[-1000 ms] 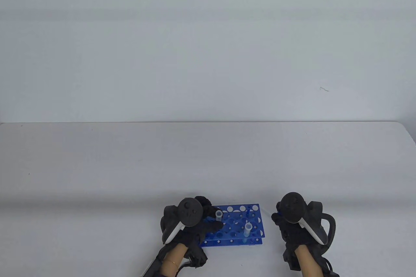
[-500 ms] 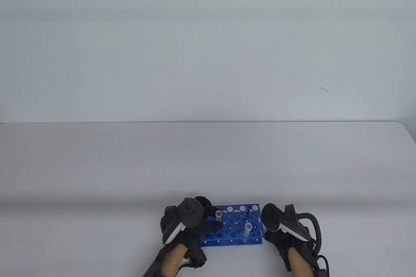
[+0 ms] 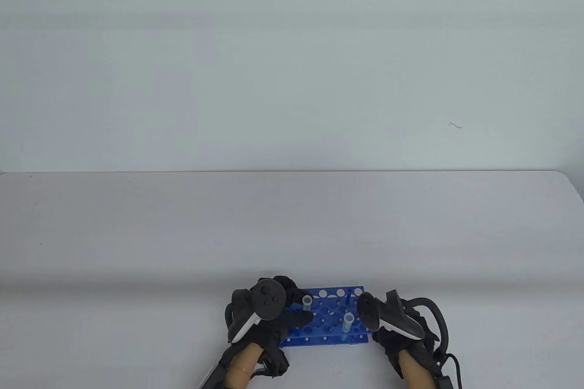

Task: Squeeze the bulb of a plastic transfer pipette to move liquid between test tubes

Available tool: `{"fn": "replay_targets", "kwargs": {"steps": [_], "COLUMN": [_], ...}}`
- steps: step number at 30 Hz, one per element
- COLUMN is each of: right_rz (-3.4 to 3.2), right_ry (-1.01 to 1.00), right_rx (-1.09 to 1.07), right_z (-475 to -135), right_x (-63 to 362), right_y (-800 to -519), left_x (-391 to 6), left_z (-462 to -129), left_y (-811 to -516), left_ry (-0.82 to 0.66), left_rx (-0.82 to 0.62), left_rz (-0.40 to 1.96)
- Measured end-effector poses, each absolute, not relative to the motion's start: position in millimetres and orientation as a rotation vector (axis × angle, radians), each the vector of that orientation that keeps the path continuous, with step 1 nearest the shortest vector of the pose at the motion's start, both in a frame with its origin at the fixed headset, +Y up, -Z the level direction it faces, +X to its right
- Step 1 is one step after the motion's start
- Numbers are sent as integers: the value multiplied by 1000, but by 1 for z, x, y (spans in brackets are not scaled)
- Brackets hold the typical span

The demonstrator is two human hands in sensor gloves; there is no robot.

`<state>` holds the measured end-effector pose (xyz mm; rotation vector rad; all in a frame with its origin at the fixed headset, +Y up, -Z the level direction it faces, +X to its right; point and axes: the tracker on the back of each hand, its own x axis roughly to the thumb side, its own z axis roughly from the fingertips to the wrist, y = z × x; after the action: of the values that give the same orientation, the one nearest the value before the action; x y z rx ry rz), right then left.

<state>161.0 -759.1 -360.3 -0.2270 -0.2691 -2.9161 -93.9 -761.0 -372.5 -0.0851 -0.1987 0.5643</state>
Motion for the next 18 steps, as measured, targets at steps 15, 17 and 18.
{"fn": "replay_targets", "kwargs": {"steps": [15, 17, 18], "right_rz": [-3014, -3079, -3124], "right_ry": [-396, -402, -401], "right_rx": [-186, -166, -145], "right_z": [-361, -361, -360], "right_x": [175, 183, 188], "right_y": [-752, -748, -744], "left_x": [-103, -105, -106], "left_z": [-375, -376, -376], "left_y": [-756, -754, -753], "left_ry": [-188, -187, -184], "left_rx": [-87, -90, -86], "left_rz": [635, 640, 647]}}
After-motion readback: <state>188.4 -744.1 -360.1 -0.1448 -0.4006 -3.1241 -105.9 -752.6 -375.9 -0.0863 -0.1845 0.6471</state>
